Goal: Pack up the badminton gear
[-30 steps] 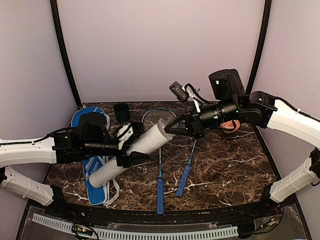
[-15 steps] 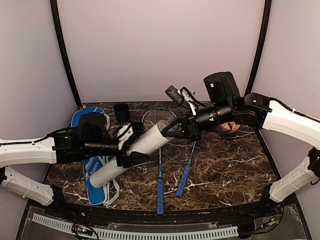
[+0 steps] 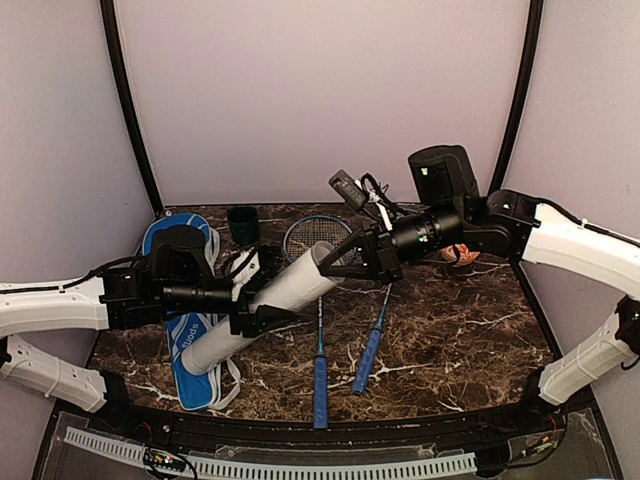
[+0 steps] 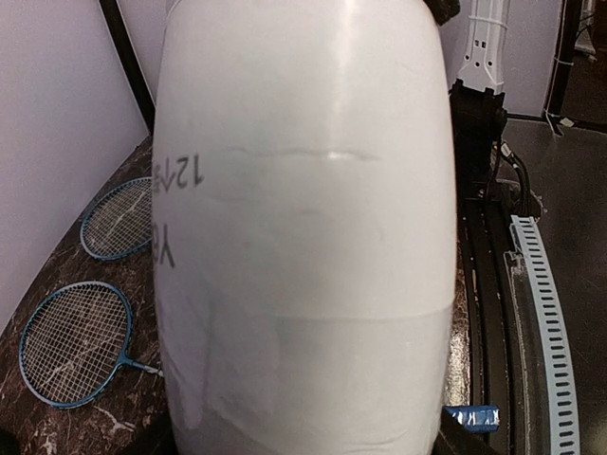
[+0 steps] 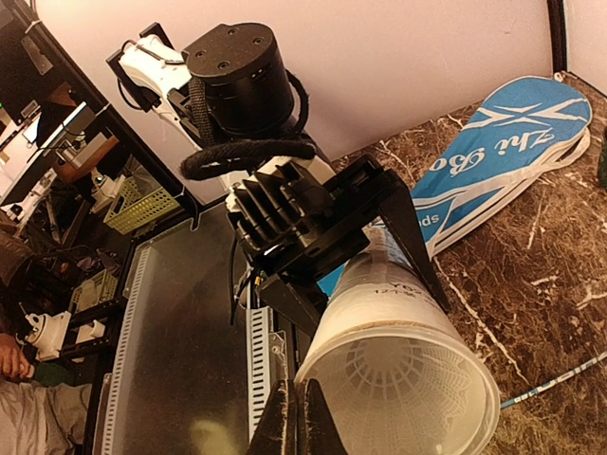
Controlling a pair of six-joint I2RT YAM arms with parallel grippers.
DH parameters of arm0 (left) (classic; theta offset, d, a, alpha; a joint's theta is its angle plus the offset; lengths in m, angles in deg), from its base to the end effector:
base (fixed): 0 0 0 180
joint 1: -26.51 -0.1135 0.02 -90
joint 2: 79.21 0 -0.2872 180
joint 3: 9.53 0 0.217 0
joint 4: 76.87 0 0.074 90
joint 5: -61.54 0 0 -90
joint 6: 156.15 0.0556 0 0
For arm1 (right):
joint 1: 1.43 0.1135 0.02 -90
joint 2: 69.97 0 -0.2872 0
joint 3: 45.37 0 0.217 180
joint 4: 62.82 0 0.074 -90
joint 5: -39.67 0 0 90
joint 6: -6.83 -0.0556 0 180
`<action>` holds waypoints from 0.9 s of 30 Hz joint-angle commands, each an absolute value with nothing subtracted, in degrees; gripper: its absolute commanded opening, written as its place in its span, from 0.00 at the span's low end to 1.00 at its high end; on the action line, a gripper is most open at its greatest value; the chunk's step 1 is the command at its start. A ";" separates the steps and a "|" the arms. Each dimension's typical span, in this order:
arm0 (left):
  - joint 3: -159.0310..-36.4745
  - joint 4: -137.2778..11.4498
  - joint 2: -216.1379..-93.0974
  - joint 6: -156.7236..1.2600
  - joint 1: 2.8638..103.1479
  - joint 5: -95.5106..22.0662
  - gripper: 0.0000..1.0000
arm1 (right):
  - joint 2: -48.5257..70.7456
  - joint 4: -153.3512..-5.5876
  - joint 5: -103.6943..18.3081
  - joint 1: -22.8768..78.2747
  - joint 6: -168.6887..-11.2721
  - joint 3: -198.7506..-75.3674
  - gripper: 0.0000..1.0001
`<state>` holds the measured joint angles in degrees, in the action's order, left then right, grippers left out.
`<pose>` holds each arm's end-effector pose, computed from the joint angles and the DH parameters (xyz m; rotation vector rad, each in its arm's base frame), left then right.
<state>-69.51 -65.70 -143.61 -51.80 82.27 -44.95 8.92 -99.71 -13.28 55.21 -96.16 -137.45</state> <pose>0.1191 -0.2031 0.3216 1.2560 1.4280 -0.7636 0.1284 0.2559 0.3973 -1.2276 1.8084 1.3836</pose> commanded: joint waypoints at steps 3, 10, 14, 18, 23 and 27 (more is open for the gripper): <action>-68.91 -71.67 -141.19 -52.06 82.38 -48.22 0.39 | 10.05 -95.76 -8.26 56.23 -98.08 -136.31 0.00; -68.91 -71.42 -140.15 -51.61 82.38 -49.23 0.40 | 11.21 -96.37 -7.03 56.20 -98.85 -136.38 0.00; -68.74 -71.12 -139.86 -51.07 82.37 -49.74 0.40 | 12.06 -98.42 -7.16 56.23 -98.94 -136.73 0.00; -68.10 -71.80 -139.32 -50.35 82.40 -51.82 0.40 | 13.03 -99.96 -6.88 56.14 -98.60 -136.57 0.00; -67.68 -73.26 -138.38 -50.12 82.36 -53.96 0.40 | 14.23 -99.65 -5.05 56.11 -99.08 -136.25 0.00; -67.60 -73.32 -138.10 -49.90 82.40 -54.61 0.41 | 13.61 -99.25 -4.80 55.99 -99.46 -136.22 0.08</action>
